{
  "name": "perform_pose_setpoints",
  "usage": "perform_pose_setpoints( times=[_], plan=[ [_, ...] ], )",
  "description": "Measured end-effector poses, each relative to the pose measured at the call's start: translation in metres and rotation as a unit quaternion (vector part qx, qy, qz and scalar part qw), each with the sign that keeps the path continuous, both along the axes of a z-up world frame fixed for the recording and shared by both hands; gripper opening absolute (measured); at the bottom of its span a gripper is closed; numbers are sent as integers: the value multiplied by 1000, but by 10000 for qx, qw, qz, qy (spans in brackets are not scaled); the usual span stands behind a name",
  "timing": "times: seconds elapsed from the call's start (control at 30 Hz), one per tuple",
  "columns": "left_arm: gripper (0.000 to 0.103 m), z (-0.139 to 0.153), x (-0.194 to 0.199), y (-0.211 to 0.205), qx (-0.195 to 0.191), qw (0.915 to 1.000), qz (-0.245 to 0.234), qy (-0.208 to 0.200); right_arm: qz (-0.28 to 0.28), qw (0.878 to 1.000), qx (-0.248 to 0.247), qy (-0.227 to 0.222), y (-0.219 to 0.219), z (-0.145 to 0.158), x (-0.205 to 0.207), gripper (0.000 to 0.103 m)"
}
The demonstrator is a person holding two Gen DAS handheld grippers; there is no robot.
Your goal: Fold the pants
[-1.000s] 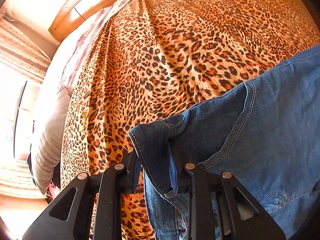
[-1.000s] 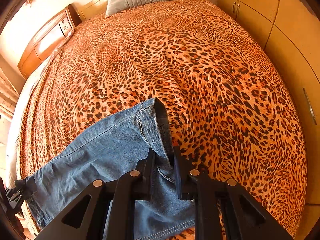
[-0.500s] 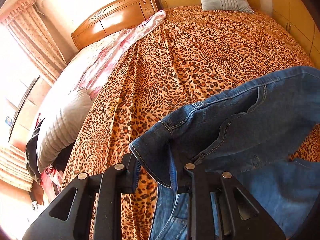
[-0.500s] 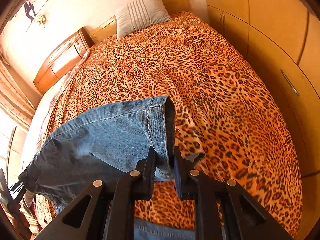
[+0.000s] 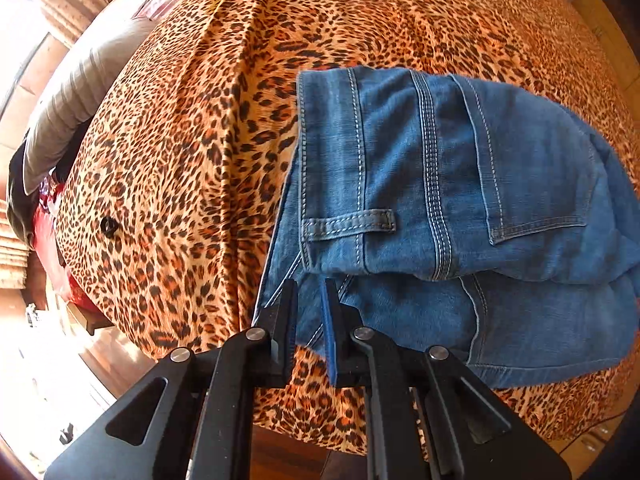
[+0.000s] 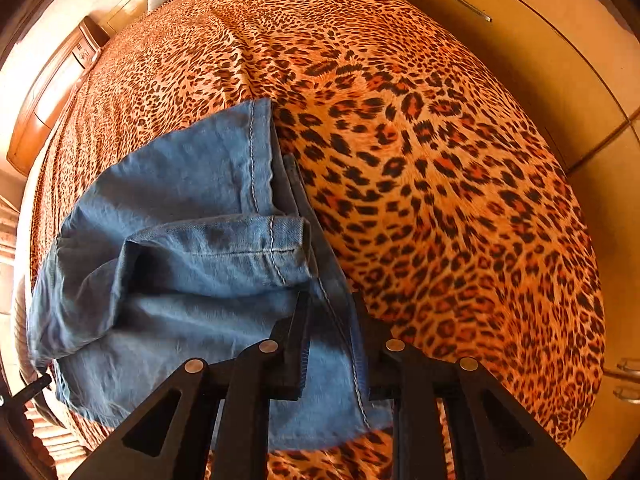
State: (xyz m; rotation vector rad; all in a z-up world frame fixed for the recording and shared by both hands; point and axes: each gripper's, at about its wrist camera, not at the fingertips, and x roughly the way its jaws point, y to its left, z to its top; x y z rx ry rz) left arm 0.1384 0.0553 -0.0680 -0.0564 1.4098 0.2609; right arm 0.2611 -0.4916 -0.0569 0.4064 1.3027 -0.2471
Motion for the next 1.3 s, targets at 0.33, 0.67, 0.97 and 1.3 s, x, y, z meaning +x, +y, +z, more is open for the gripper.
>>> perform_pose_setpoints(
  times=[0.33, 0.67, 0.97, 1.3],
  plan=[
    [55, 10, 4, 17, -1981, 9726, 1214, -85, -1177, 9657, 2258, -513, -18, 18, -1, 66],
    [58, -31, 18, -7, -2741, 9412, 1940, 377, -1691, 9448, 2801, -173, -8, 11, 33, 68],
    [58, -51, 57, -24, -2254, 9517, 2035, 456, -2762, 9165, 2864, 404, -13, -28, 49, 72],
    [13, -5, 77, -34, -1699, 9763, 1340, 6, -1867, 9485, 2537, -346, -11, -5, 30, 9]
  ],
)
